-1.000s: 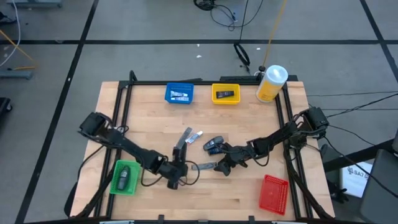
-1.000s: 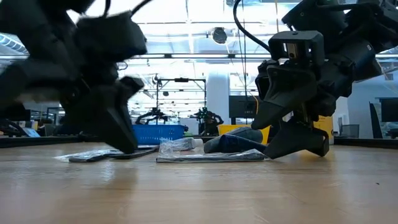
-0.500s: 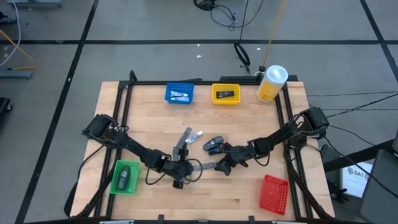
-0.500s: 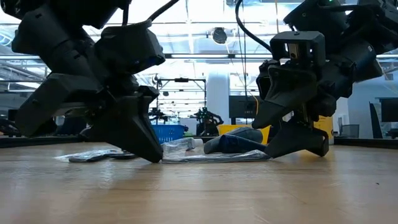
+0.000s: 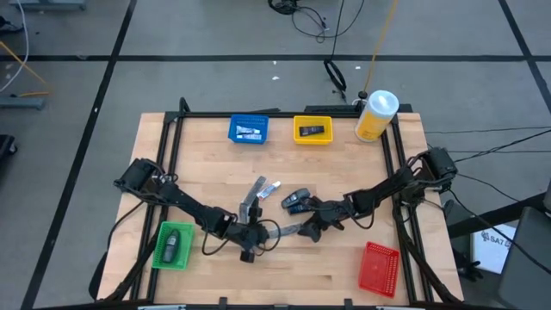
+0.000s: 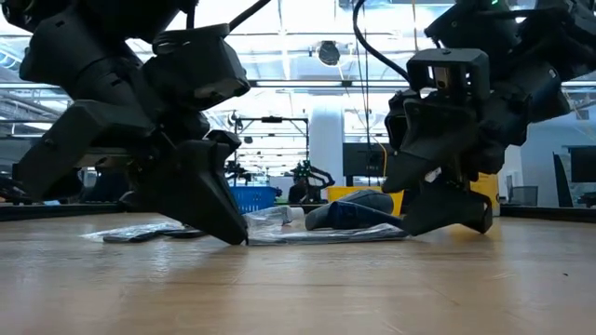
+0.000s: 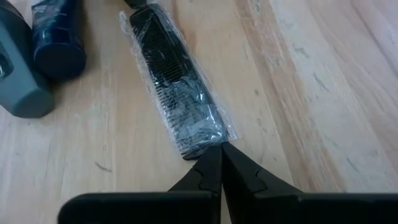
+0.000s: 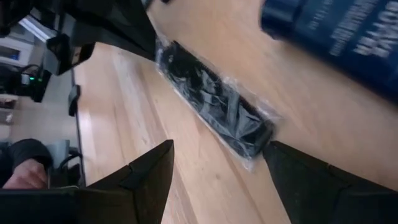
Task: Pick & Place Travel size toiletries
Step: Put the black hair comb into the red bin
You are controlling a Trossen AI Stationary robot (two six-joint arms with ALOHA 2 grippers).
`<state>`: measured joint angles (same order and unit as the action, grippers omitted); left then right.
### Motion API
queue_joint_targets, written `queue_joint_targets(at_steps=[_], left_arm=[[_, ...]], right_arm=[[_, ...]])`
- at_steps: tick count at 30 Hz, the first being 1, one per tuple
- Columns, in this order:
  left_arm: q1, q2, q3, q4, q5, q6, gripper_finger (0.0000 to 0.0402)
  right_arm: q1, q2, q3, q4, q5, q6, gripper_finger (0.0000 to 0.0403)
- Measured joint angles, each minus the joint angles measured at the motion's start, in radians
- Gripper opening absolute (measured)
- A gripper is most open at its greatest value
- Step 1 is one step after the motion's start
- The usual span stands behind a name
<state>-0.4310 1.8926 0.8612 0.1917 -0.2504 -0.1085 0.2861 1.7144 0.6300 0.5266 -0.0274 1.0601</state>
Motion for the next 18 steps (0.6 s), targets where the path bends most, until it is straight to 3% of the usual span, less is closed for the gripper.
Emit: queue_joint_targets(at_steps=[8, 18], left_arm=[[0.0, 0.001, 0.0, -0.002, -0.004, 0.0, 0.001], [0.002, 0.004, -0.002, 0.046, 0.014, -0.01, 0.001]], right_arm=[[-0.027, -0.118, 0.0, -0.236, 0.018, 0.093, 0.0247], [-0.073, -0.036, 0.069, -0.24, -0.147, 0.182, 0.0247]])
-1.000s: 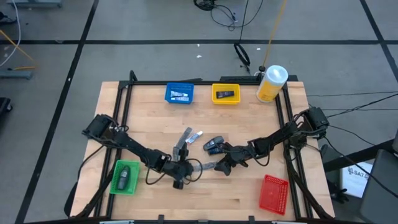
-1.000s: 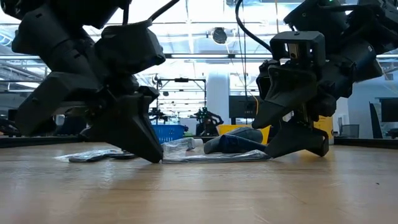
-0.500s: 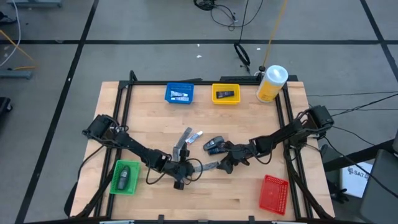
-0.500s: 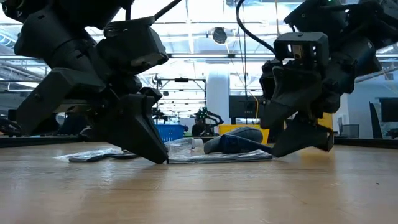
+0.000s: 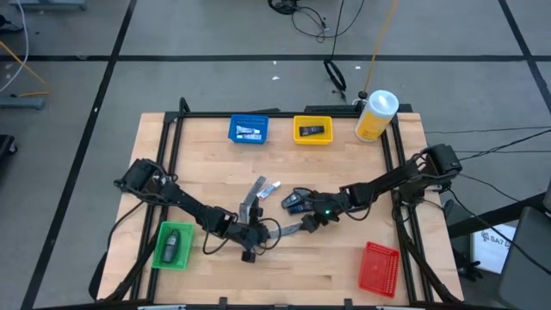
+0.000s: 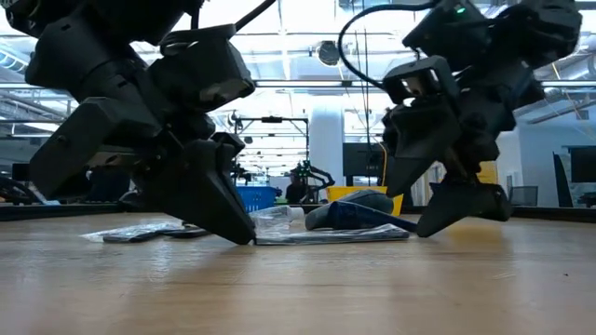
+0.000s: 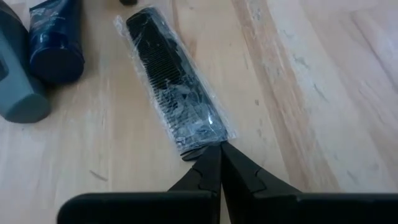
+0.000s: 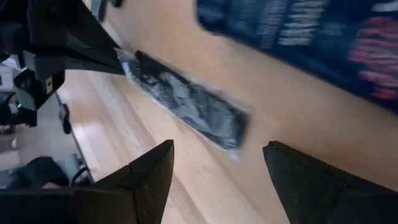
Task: Pick & Place Travel size toiletries
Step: Put the black hair comb into the red bin
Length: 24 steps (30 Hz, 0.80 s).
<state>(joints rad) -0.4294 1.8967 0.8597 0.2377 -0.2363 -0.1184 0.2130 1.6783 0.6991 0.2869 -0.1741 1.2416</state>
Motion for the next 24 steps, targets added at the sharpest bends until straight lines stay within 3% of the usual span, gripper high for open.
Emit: queue_joint_targets(at_steps=[5, 12, 17, 24], left_arm=[[0.012, 0.001, -0.001, 0.029, 0.003, -0.021, 0.001], [0.028, 0.091, 0.003, 0.173, 0.027, -0.026, 0.001], [0.039, 0.115, 0.004, 0.187, 0.031, -0.035, 0.001], [0.04, 0.117, 0.003, 0.192, 0.036, -0.039, 0.001]], right_arm=[[-0.013, 0.032, 0.033, -0.005, -0.045, -0.012, 0.0247], [-0.012, 0.032, 0.033, -0.006, -0.044, -0.033, 0.0247], [-0.01, 0.033, 0.033, -0.004, -0.04, -0.07, 0.0244], [-0.007, 0.035, 0.03, -0.008, 0.02, -0.149, 0.0171]])
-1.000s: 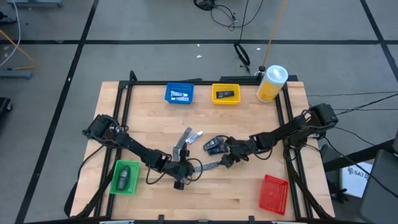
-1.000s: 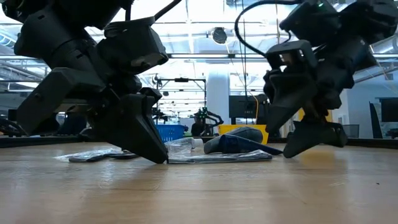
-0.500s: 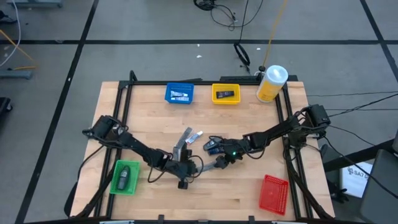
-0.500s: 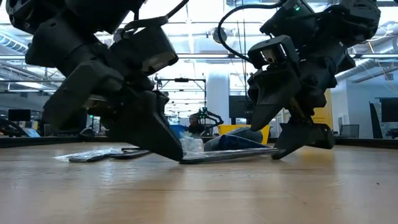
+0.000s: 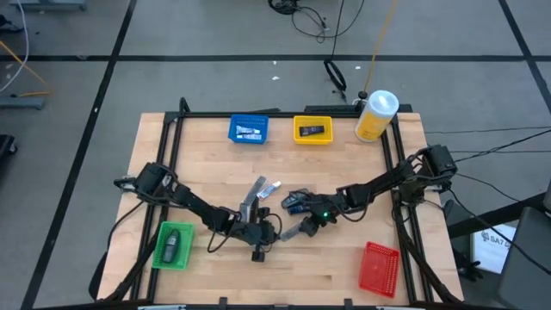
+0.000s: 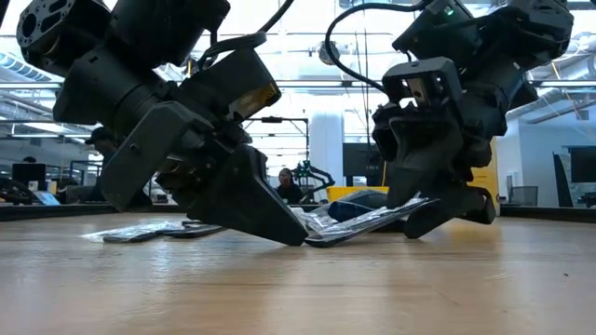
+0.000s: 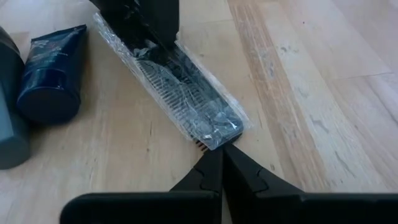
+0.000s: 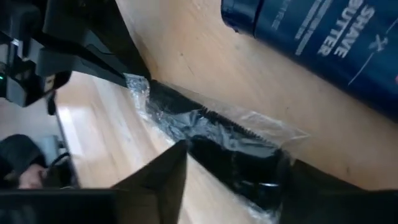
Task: Pick & Place Travel size toiletries
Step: Put the black hair comb into the red bin
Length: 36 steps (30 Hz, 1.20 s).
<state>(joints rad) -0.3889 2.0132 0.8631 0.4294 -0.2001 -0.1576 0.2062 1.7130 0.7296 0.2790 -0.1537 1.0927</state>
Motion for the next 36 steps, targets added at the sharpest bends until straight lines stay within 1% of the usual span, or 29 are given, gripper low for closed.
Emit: queue_joint_targets(at_steps=[7, 9, 11, 13, 16, 18, 20, 22, 24, 27, 29, 31, 33, 36], left_arm=[[-0.007, 0.0, 0.0, -0.004, -0.004, 0.001, 0.001], [-0.009, -0.009, 0.0, -0.019, -0.003, 0.007, 0.001], [-0.013, -0.036, 0.0, -0.067, 0.001, 0.022, 0.001], [-0.017, -0.081, -0.002, -0.149, -0.001, 0.026, 0.001], [-0.02, -0.164, -0.006, -0.288, -0.019, 0.024, 0.001], [-0.027, -0.213, -0.006, -0.359, -0.051, 0.016, 0.001], [-0.035, -0.244, -0.005, -0.41, -0.109, 0.002, 0.001], [-0.046, -0.254, -0.005, -0.439, -0.167, -0.013, 0.001], [-0.053, -0.254, -0.005, -0.442, -0.197, -0.02, 0.001], [-0.054, -0.247, -0.005, -0.43, -0.198, -0.02, 0.001], [-0.054, -0.246, -0.006, -0.437, -0.198, -0.021, 0.001], [-0.054, -0.248, -0.006, -0.435, -0.198, -0.021, 0.001], [-0.054, -0.248, -0.006, -0.435, -0.198, -0.021, 0.001], [-0.054, -0.248, -0.006, -0.435, -0.198, -0.03, 0.001]], right_arm=[[-0.001, -0.002, -0.005, 0.016, 0.099, -0.095, 0.0065], [-0.001, -0.003, -0.005, 0.045, 0.112, -0.123, 0.004], [0.003, -0.002, -0.005, 0.105, 0.126, -0.152, 0.0018], [0.013, -0.005, -0.003, 0.161, 0.133, -0.193, 0.0008], [0.031, -0.05, -0.006, 0.173, 0.104, -0.211, 0.001], [0.053, -0.116, -0.006, 0.134, 0.1, -0.202, 0.001], [0.084, -0.205, -0.005, 0.088, 0.096, -0.199, 0.0007], [0.128, -0.306, 0.012, -0.019, 0.097, -0.178, 0.0005], [0.185, -0.397, 0.057, -0.209, 0.105, -0.133, 0.0005], [0.29, -0.487, 0.171, -0.544, 0.102, -0.028, 0.0005], [0.36, -0.51, 0.249, -0.745, 0.1, 0.103, 0.0005], [0.425, -0.514, 0.305, -0.901, 0.092, 0.248, 0.0005], [0.482, -0.514, 0.331, -0.991, 0.058, 0.371, 0.0006], [0.551, -0.508, 0.319, -1.056, -0.016, 0.537, 0.0009]])
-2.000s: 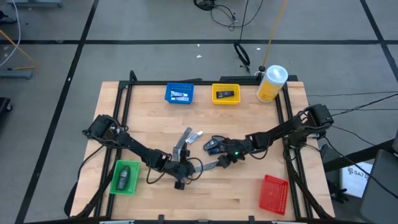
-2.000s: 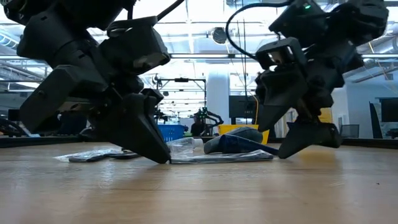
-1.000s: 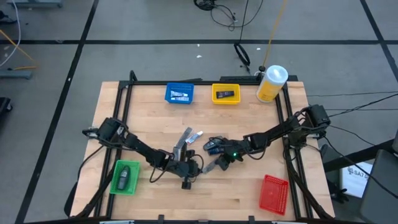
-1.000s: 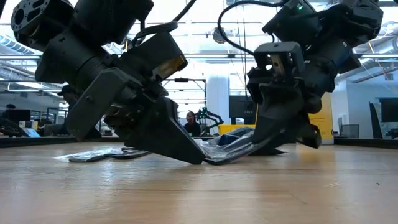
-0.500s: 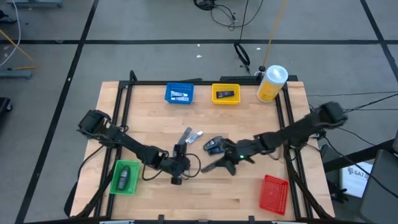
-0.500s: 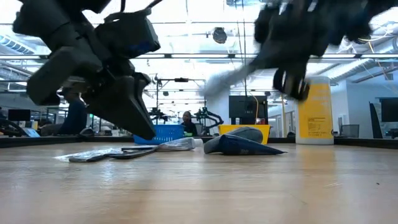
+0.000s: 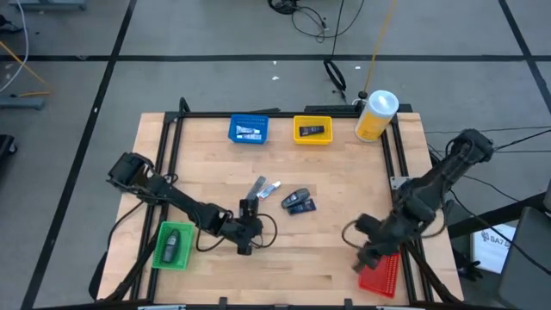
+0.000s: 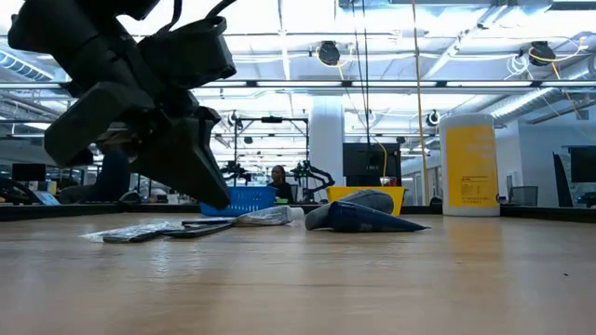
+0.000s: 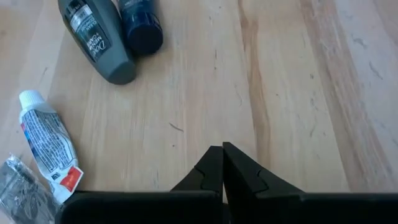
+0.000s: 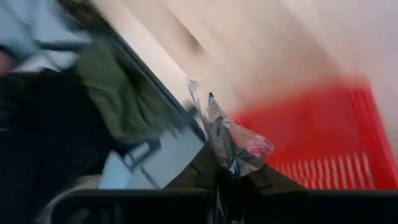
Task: Pick & Place Travel size toiletries
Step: Put the black hair comb into the red bin, then adjust the red bin
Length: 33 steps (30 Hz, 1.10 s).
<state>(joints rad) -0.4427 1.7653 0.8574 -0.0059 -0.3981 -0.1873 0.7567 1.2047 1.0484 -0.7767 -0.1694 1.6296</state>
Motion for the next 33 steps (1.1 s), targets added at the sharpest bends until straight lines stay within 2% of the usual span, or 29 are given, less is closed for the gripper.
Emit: queue_joint_targets(at_steps=[5, 9, 15, 19, 25, 29, 33], left_arm=[[0.0, 0.0, 0.0, 0.0, 0.0, -0.005, 0.001], [0.0, 0.0, 0.0, 0.0, 0.0, -0.005, 0.001], [0.0, -0.001, 0.0, 0.0, 0.0, -0.005, 0.001], [0.0, -0.001, 0.0, 0.001, 0.0, -0.005, 0.001], [0.0, -0.001, 0.001, 0.001, 0.0, -0.002, 0.001], [0.0, -0.002, 0.001, 0.002, 0.0, 0.002, 0.001], [0.0, -0.002, 0.001, 0.002, 0.0, 0.001, 0.001]], right_arm=[[0.075, 0.001, -0.05, -0.02, -0.086, 0.175, 0.001], [0.1, -0.002, -0.097, -0.002, -0.098, 0.191, 0.0011], [0.088, -0.002, -0.241, 0.274, -0.196, 0.187, 0.0012], [0.074, -0.002, -0.354, 0.445, -0.207, 0.222, 0.0022], [0.053, -0.012, -0.515, 0.646, -0.331, 0.342, 0.0077], [0.027, -0.077, -0.591, 0.753, -0.331, 0.392, 0.0125], [-0.005, -0.177, -0.622, 0.72, -0.328, 0.423, 0.015]])
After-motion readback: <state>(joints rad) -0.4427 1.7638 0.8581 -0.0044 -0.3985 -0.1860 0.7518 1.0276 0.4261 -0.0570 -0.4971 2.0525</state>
